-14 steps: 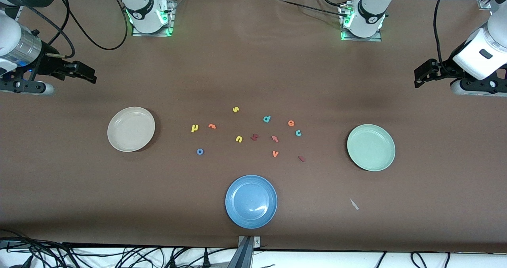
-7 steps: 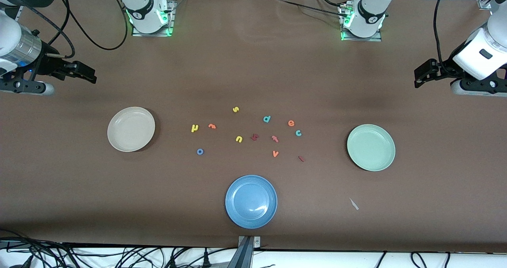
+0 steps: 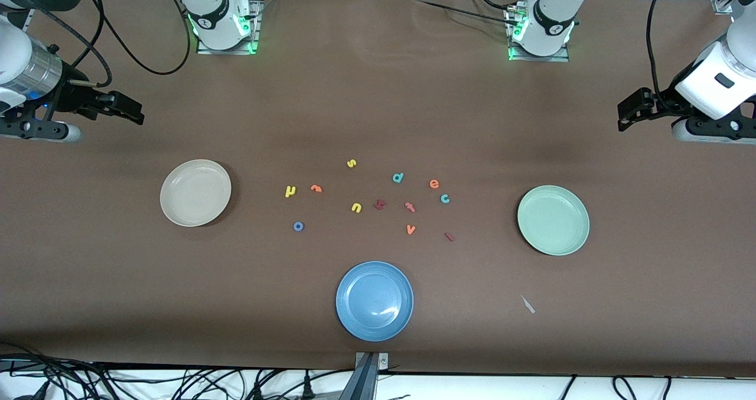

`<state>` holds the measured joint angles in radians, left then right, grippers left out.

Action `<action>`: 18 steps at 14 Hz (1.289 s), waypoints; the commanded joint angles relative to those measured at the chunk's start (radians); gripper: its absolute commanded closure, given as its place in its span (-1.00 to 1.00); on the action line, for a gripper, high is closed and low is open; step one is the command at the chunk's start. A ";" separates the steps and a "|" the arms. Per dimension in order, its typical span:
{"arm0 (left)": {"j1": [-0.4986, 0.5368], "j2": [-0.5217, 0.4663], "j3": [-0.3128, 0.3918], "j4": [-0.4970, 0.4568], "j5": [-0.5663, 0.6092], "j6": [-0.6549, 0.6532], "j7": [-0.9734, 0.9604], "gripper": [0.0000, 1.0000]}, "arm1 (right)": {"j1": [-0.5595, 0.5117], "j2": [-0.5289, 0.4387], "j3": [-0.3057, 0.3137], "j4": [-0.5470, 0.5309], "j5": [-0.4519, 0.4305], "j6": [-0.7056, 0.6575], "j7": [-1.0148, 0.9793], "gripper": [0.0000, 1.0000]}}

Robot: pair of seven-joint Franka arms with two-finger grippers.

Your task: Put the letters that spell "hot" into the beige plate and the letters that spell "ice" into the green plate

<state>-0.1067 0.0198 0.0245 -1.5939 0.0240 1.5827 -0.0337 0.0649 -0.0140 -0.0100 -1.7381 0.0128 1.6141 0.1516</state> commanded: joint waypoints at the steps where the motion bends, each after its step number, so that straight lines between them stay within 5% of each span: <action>1: -0.001 0.011 0.005 0.028 -0.032 -0.020 0.006 -1.00 | 0.003 0.017 0.002 0.025 -0.001 -0.020 0.011 -1.00; 9: -0.065 0.090 -0.005 0.029 -0.035 -0.050 -0.005 -1.00 | 0.065 0.080 0.007 0.026 0.006 0.036 0.043 -1.00; 18: -0.212 0.446 -0.011 0.206 -0.041 0.143 -0.205 -1.00 | 0.236 0.319 0.008 -0.058 0.042 0.384 0.341 -1.00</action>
<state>-0.3102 0.3796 0.0081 -1.4741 0.0161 1.6960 -0.1700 0.2877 0.2817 0.0040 -1.7589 0.0379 1.9243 0.4708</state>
